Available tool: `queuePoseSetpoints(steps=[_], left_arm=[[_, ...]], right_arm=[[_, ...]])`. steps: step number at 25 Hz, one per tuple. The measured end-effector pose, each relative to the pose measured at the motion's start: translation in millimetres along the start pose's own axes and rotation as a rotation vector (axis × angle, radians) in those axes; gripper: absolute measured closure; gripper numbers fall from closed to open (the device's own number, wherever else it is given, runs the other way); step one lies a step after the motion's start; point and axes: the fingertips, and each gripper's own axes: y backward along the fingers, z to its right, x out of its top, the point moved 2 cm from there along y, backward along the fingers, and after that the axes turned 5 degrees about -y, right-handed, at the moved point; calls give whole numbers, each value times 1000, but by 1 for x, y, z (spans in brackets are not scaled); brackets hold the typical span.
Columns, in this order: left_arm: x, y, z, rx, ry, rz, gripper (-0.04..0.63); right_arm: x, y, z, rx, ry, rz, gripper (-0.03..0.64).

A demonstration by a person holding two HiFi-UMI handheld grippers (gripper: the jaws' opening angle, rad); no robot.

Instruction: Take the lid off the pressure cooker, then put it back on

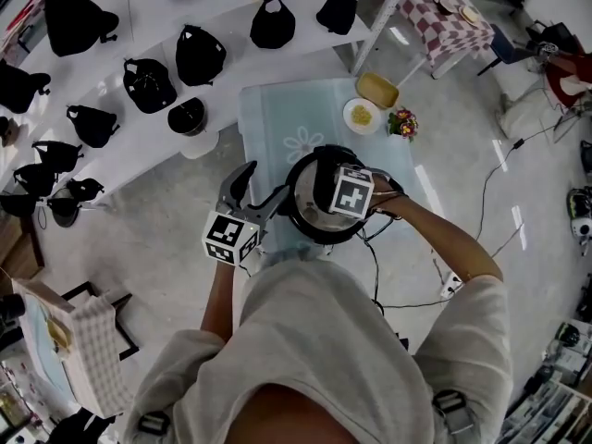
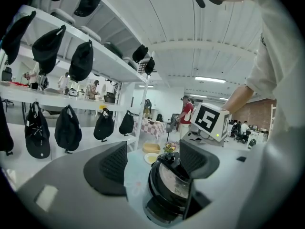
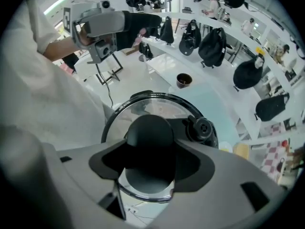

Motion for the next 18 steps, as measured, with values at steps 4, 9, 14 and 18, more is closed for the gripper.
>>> queuePoseSetpoints(steps=[4,9,14,18], left_arm=[[0,-3,1,-10,-1,2,265],[1,-9,8,-36,-4,0,265],[0,-10,9,-43,-4,-1,265],[1,-10,8,-43,-3,3,264]], right_arm=[[-3,-1,5,-38,-177,18,347],[-3,0,7,-54,-258,18,347],[-7,-3,-1,-19,-278,20,347],[-3,-1,5,-48,-237,27,347]])
